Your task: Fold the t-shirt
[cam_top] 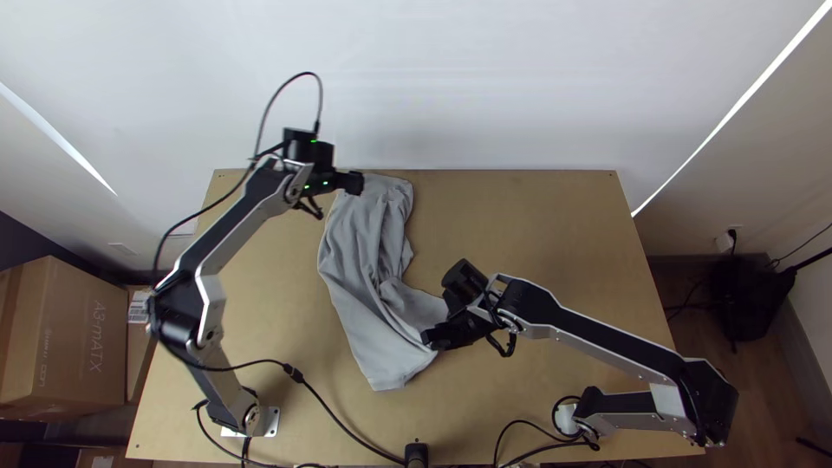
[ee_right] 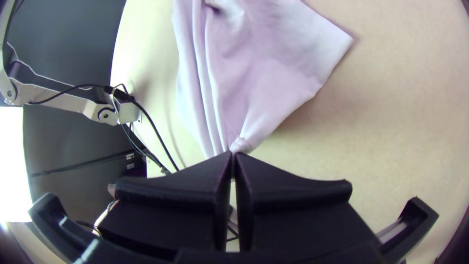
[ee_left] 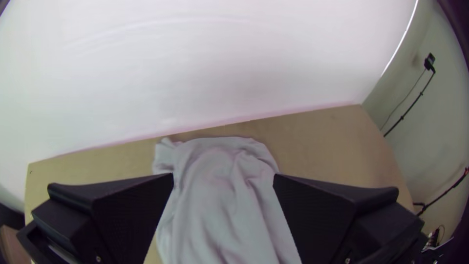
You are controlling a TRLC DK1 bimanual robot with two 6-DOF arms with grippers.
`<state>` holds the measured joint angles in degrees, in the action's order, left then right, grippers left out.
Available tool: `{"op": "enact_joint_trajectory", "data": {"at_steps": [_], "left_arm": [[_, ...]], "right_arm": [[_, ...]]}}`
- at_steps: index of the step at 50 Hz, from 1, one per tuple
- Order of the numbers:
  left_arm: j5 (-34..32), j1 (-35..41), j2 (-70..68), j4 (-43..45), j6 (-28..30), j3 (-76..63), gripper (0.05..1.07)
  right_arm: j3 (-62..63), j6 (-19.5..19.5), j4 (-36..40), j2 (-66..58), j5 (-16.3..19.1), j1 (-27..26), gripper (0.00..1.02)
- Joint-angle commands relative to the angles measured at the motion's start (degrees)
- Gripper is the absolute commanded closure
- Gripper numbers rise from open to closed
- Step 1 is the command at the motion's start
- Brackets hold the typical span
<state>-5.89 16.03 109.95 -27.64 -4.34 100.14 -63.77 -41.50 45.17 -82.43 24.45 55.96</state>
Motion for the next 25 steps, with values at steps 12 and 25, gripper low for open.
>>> {"op": "enact_joint_trajectory", "data": {"at_steps": [12, 25], "left_arm": [[1.3, 5.5, 17.8, -4.3, 1.4, 15.2, 0.11], [4.3, 6.6, 23.8, -4.3, 1.7, 17.9, 0.21]], "right_arm": [[1.6, 0.4, 0.1, 0.2, -0.2, -0.9, 1.00], [1.8, 0.4, 0.1, 0.6, -0.2, -2.1, 1.00]]}}
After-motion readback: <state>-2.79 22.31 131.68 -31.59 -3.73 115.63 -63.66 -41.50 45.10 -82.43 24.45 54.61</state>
